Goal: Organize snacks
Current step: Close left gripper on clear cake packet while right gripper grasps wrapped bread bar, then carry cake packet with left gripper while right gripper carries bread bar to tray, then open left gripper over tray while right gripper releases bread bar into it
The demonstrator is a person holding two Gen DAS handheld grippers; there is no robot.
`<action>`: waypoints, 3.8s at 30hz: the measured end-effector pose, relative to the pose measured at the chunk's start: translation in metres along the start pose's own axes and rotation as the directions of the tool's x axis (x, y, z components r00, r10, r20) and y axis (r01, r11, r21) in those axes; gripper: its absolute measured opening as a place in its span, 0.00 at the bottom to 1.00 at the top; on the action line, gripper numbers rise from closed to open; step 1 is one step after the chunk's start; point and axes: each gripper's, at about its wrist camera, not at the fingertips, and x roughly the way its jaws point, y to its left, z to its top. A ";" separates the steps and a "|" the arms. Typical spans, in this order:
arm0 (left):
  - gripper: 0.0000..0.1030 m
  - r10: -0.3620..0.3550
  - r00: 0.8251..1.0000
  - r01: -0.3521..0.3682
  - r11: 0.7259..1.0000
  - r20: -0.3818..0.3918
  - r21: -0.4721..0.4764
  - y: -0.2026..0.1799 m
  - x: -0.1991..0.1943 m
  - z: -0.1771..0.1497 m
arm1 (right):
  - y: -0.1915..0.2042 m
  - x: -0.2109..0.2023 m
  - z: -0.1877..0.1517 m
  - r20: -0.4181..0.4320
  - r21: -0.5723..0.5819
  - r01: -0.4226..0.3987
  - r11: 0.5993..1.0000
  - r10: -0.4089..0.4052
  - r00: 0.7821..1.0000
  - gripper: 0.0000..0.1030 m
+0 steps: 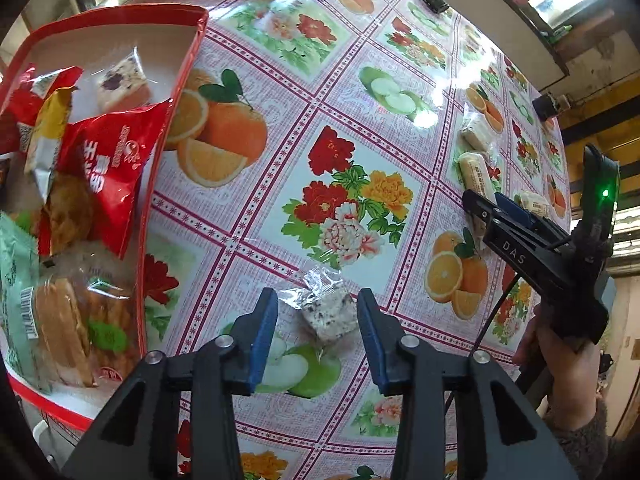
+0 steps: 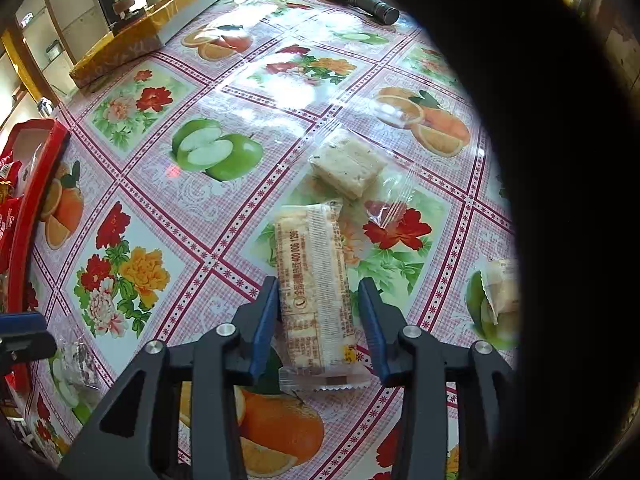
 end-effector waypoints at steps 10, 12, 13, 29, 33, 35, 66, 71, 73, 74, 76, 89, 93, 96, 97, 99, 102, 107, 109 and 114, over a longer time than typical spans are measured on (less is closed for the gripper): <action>0.36 0.037 0.998 -0.037 0.999 -0.045 -0.010 -0.024 0.036 -0.003 | 0.003 0.006 0.003 0.009 -0.029 -0.015 0.999 0.015 1.000 0.67; 0.32 0.047 0.998 -0.047 0.999 -0.031 0.019 -0.029 0.037 -0.005 | 0.005 0.003 0.001 0.017 -0.037 -0.023 0.999 0.023 1.000 0.54; 0.31 0.045 0.999 -0.044 0.999 -0.025 0.032 -0.030 0.037 -0.006 | 0.007 0.001 0.001 0.015 -0.044 -0.021 0.999 0.022 1.000 0.43; 0.31 0.032 0.995 -0.059 0.950 0.092 0.305 -0.020 0.015 -0.051 | 0.026 -0.042 -0.074 0.031 0.054 -0.055 0.997 0.053 0.998 0.34; 0.31 0.026 0.993 -0.068 0.924 0.117 0.375 -0.017 0.006 -0.067 | 0.031 -0.062 -0.104 0.046 0.109 -0.074 0.991 0.069 0.997 0.34; 0.31 0.019 0.992 -0.067 0.912 0.123 0.404 -0.017 0.002 -0.074 | 0.036 -0.071 -0.118 0.051 0.131 -0.081 0.988 0.075 0.996 0.34; 0.31 0.024 0.952 -0.095 0.971 0.306 0.219 0.117 -0.097 -0.042 | 0.215 -0.107 -0.054 0.133 -0.045 -0.349 0.936 0.351 0.927 0.34; 0.31 0.088 0.939 -0.147 0.977 0.334 0.156 0.145 -0.100 -0.027 | 0.241 -0.096 -0.038 0.119 -0.079 -0.366 0.927 0.373 0.920 0.34; 0.31 0.114 0.932 -0.172 0.975 0.344 0.143 0.151 -0.098 -0.021 | 0.249 -0.092 -0.032 0.113 -0.082 -0.370 0.925 0.378 0.919 0.34; 0.31 0.121 0.931 -0.179 0.974 0.344 0.140 0.155 -0.097 -0.019 | 0.252 -0.090 -0.030 0.111 -0.083 -0.377 0.923 0.384 0.917 0.34; 0.31 0.138 0.930 -0.191 0.973 0.339 0.129 0.161 -0.094 -0.014 | 0.260 -0.086 -0.025 0.102 -0.091 -0.377 0.922 0.385 0.917 0.34; 0.32 0.195 0.935 -0.234 0.967 0.297 0.099 0.184 -0.077 0.000 | 0.284 -0.067 -0.016 0.052 -0.117 -0.353 0.928 0.361 0.931 0.35; 0.37 0.210 0.933 -0.248 0.964 0.291 0.100 0.182 -0.076 -0.001 | 0.285 -0.067 -0.017 0.037 -0.115 -0.355 0.928 0.361 0.932 0.40; 0.43 0.221 0.928 -0.263 0.959 0.301 0.106 0.178 -0.078 -0.005 | 0.282 -0.071 -0.020 0.040 -0.115 -0.353 0.929 0.359 0.932 0.46; 0.43 0.223 0.926 -0.265 0.958 0.304 0.106 0.177 -0.079 -0.006 | 0.281 -0.072 -0.020 0.042 -0.114 -0.355 0.928 0.361 0.932 0.47; 0.44 0.227 0.923 -0.269 0.958 0.310 0.101 0.175 -0.081 -0.008 | 0.278 -0.077 -0.022 0.051 -0.111 -0.353 0.929 0.360 0.931 0.48; 0.46 0.245 0.913 -0.289 0.953 0.325 0.095 0.169 -0.084 -0.010 | 0.273 -0.087 -0.025 0.081 -0.116 -0.336 0.935 0.346 0.935 0.52; 0.47 0.271 0.892 -0.317 0.945 0.362 0.075 0.157 -0.091 -0.014 | 0.260 -0.102 -0.031 0.116 -0.105 -0.338 0.935 0.349 0.930 0.56; 0.47 0.262 0.893 -0.313 0.946 0.366 0.085 0.146 -0.091 -0.015 | 0.251 -0.105 -0.036 0.119 -0.087 -0.348 0.933 0.357 0.927 0.57; 0.47 0.231 0.905 -0.302 0.940 0.357 0.158 0.103 -0.081 -0.018 | 0.209 -0.107 -0.049 0.135 -0.002 -0.348 0.937 0.345 0.929 0.57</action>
